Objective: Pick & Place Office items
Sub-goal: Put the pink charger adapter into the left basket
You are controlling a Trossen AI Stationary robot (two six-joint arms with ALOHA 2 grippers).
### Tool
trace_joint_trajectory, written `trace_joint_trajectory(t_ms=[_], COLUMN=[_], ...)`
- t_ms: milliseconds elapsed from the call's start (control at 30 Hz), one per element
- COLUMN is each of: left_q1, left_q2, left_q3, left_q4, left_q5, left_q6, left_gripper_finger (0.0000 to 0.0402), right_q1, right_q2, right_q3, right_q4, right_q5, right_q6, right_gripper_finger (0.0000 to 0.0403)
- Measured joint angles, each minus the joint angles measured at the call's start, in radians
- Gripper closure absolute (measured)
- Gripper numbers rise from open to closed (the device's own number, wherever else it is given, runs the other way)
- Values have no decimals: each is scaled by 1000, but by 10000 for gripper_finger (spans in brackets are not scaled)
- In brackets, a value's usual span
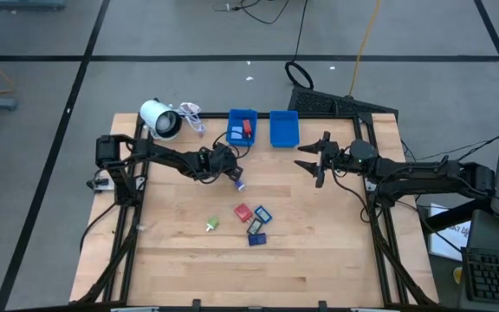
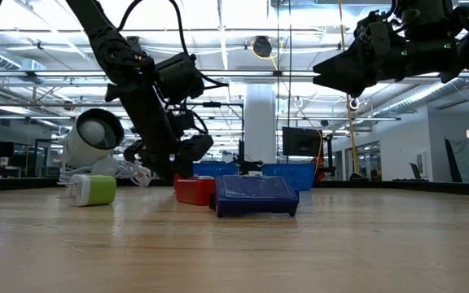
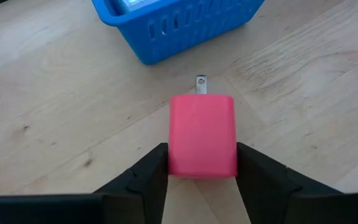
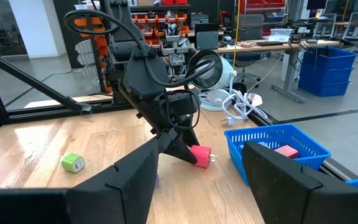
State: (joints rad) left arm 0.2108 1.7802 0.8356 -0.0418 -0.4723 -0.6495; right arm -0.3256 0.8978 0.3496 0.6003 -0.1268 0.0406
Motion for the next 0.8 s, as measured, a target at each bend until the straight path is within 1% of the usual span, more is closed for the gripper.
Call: trace_joint_trajectory(t_ms=[100, 333, 467, 633, 800], left_q1=[0, 0, 0, 0, 0], left_q2=[0, 0, 0, 0, 0], left_q3=[0, 0, 0, 0, 0], left_q4=[0, 0, 0, 0, 0], left_q5=[0, 0, 0, 0, 1], left_q6=[0, -1, -1, -1, -2], left_gripper_finger=[229, 200, 191, 194, 209], right_q1=[0, 0, 0, 0, 0], right_q2=[0, 0, 0, 0, 0], right_q3=[0, 0, 0, 0, 0], right_q4=[0, 0, 0, 0, 0], right_q5=[0, 0, 0, 0, 0], right_q6=[0, 0, 0, 0, 0], right_gripper_finger=[181, 181, 181, 181, 181])
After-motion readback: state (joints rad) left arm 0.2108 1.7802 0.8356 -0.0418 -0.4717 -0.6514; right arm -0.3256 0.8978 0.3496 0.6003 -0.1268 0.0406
